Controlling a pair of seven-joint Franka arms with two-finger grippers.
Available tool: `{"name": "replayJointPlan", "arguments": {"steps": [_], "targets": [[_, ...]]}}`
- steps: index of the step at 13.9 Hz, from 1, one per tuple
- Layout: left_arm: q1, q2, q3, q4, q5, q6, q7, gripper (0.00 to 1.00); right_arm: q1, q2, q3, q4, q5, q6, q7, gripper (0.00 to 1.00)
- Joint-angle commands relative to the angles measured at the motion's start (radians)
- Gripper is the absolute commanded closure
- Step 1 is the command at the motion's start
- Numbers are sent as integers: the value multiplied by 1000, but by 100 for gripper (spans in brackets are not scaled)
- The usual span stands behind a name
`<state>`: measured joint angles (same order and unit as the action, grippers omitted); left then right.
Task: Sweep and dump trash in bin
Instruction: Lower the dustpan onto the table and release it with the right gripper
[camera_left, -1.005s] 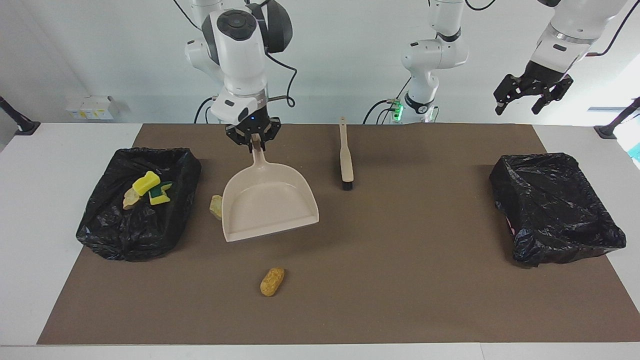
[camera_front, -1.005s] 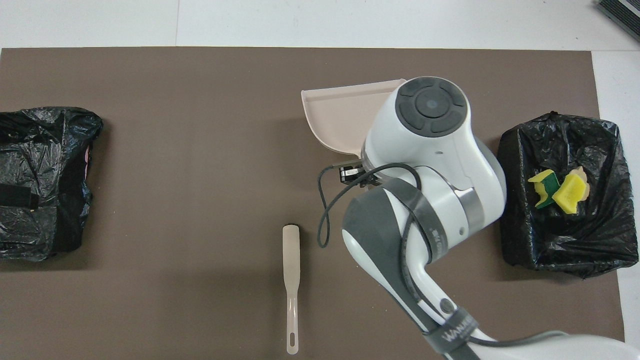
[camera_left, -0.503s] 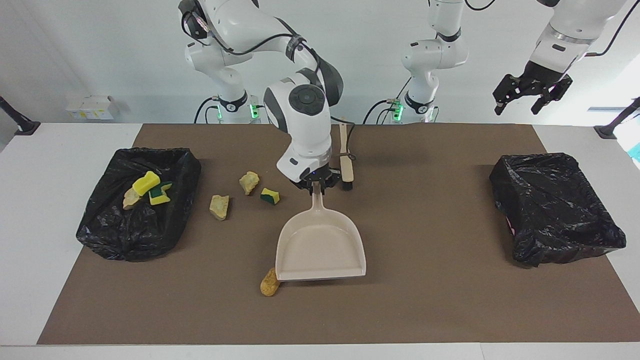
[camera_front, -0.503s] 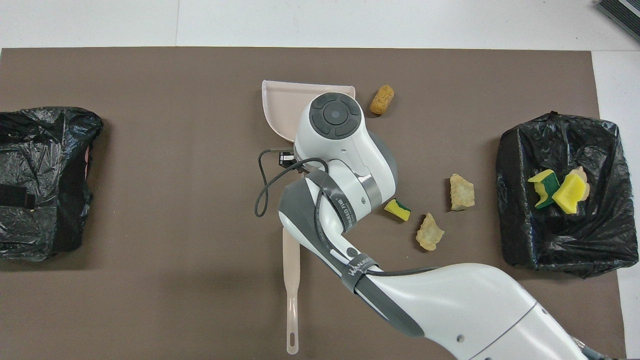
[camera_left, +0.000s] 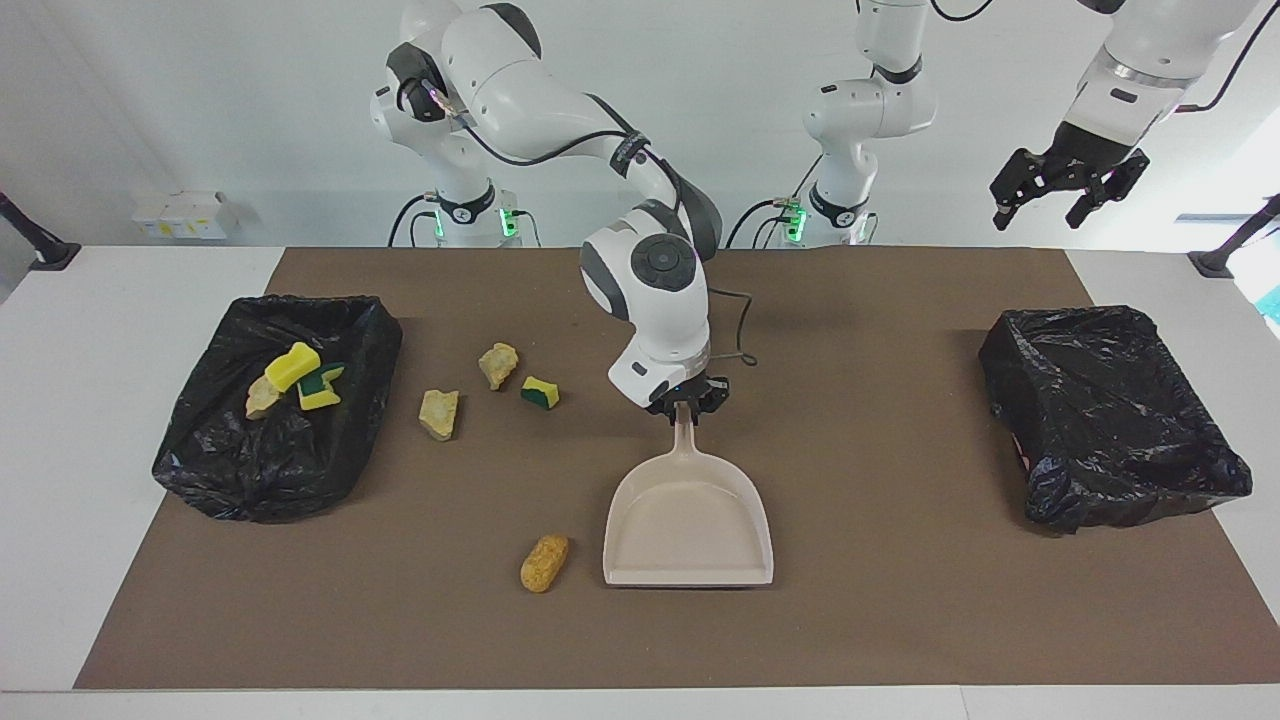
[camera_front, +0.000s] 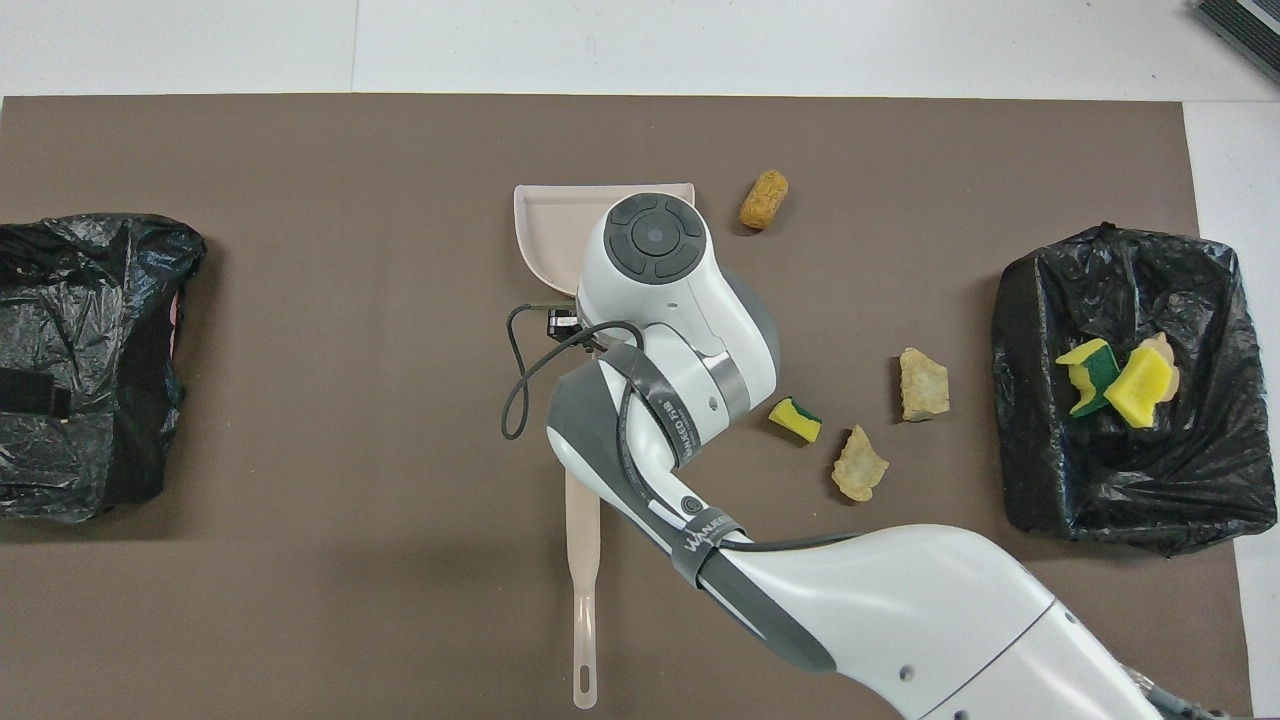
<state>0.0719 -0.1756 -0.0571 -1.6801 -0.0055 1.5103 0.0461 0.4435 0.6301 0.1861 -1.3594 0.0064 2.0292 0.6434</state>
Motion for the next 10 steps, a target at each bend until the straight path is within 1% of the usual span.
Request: {"name": "replayJointPlan", "arguments": {"steps": [1,3,6,10], "targets": [[16,-4,-10,11,5,-22,1,0,3,-32,7,-35,17,2,-2,0],[16,-4,-10,11,5,-22,1,0,3,-58,10,-38,21,-15,-1,0],[16,-4,-12,11,5,-22,1,0,1,-136,10,-79,24,-93,18,0],[16,-2,-12,11,5,-22,1,0,8,-329,24,-292,59,-107,125,0]]}}
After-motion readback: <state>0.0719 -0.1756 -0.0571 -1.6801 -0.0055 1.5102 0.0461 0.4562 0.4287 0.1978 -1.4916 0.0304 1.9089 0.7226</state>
